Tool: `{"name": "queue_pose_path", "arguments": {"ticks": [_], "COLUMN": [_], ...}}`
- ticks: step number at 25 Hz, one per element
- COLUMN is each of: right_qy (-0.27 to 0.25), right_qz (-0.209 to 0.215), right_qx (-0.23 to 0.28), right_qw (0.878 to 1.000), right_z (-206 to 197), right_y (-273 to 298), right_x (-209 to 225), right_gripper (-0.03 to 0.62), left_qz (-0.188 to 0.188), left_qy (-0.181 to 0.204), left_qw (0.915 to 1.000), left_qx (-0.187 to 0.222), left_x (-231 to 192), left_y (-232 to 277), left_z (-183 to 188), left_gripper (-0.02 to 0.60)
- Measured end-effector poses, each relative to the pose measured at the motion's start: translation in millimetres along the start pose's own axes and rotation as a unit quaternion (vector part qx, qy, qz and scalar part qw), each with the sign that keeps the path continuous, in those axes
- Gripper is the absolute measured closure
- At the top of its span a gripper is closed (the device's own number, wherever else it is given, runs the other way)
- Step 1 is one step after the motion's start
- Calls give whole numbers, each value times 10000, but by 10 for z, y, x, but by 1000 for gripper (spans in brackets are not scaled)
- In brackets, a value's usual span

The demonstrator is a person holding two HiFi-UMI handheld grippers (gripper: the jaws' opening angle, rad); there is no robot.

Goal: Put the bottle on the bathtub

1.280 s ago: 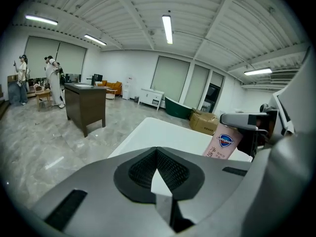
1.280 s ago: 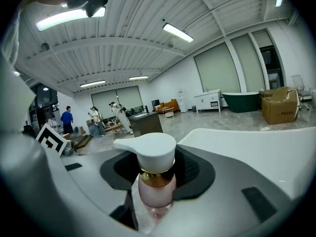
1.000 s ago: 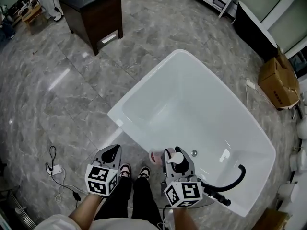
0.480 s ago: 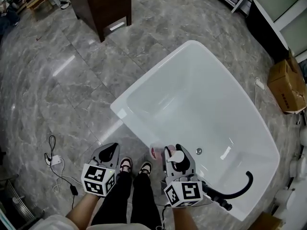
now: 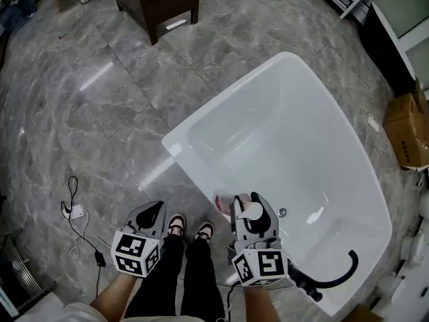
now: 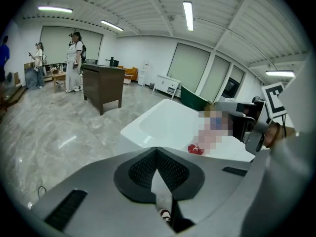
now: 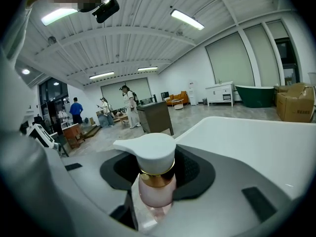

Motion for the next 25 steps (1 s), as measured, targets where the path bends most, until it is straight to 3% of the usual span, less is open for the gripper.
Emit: {"name": "queue_pose_path", "arguments": {"ticks": [25], "right_qy": [-458], "right_qz": [256], "right_qx": [-115], "right_qw": [9986], "right_z": [-57], "right_y": [400], "right_x": [-101], "right_gripper": [408], "left_qz": [362], "left_qy": [-491], "left_qw": [9981], "left_qx": [31], "left_x": [-246], "left_y": [-95], "left_z": [-300], "left_gripper": [578]}}
Point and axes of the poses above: the fingertips, and each gripper's own axes: y forward along the fingers, x to its right, z out of its top, the point moved 9 cm from there along -y, backward along the fingers, and after that the axes turned 2 degrees about z, right-handed, at the moved point
